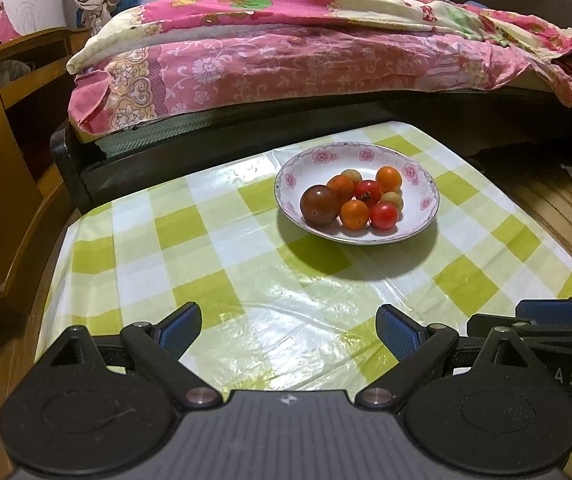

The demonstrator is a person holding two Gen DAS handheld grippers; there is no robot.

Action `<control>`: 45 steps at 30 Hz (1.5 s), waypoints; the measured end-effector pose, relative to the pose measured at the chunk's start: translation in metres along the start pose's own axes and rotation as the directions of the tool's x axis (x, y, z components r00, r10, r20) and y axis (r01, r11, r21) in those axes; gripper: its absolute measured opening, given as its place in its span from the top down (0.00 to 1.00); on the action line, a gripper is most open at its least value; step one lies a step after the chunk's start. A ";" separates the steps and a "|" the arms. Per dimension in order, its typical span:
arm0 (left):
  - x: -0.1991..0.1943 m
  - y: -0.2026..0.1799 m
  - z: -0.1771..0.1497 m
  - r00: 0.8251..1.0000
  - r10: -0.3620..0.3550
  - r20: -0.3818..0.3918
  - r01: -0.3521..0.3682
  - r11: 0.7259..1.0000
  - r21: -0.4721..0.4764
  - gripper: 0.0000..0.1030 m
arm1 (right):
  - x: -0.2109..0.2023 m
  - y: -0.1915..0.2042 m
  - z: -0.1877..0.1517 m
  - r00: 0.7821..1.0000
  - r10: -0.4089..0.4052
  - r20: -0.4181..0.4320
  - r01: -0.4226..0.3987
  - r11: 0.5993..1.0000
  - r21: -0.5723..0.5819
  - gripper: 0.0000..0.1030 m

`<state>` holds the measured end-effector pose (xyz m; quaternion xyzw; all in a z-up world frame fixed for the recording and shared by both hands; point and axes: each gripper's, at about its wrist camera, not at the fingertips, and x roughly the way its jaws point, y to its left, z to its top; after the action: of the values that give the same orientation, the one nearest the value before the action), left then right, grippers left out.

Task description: Organize fruits

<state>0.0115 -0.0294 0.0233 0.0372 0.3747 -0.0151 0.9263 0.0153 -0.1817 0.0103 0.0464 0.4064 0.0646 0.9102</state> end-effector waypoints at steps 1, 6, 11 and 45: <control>0.000 0.000 -0.001 1.000 0.000 -0.002 0.000 1.000 0.001 0.02 | 0.000 0.000 -0.001 1.000 -0.001 -0.001 0.001 1.000 -0.001 0.58; -0.002 0.001 -0.003 1.000 0.000 -0.009 0.000 1.000 -0.002 0.02 | -0.002 0.000 -0.004 1.000 0.000 -0.007 0.000 1.000 0.001 0.58; -0.002 0.000 -0.007 1.000 0.002 -0.023 -0.002 1.000 0.000 0.02 | -0.002 0.001 -0.006 1.000 -0.005 -0.015 0.005 1.000 -0.001 0.58; 0.003 -0.006 -0.020 0.995 0.066 -0.078 -0.062 0.997 0.053 0.02 | -0.006 0.013 -0.025 0.998 -0.013 -0.058 0.014 1.000 0.017 0.59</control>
<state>-0.0005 -0.0340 0.0059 0.0732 0.4096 0.0068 0.9093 -0.0080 -0.1689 -0.0002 0.0498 0.4334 0.0562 0.8981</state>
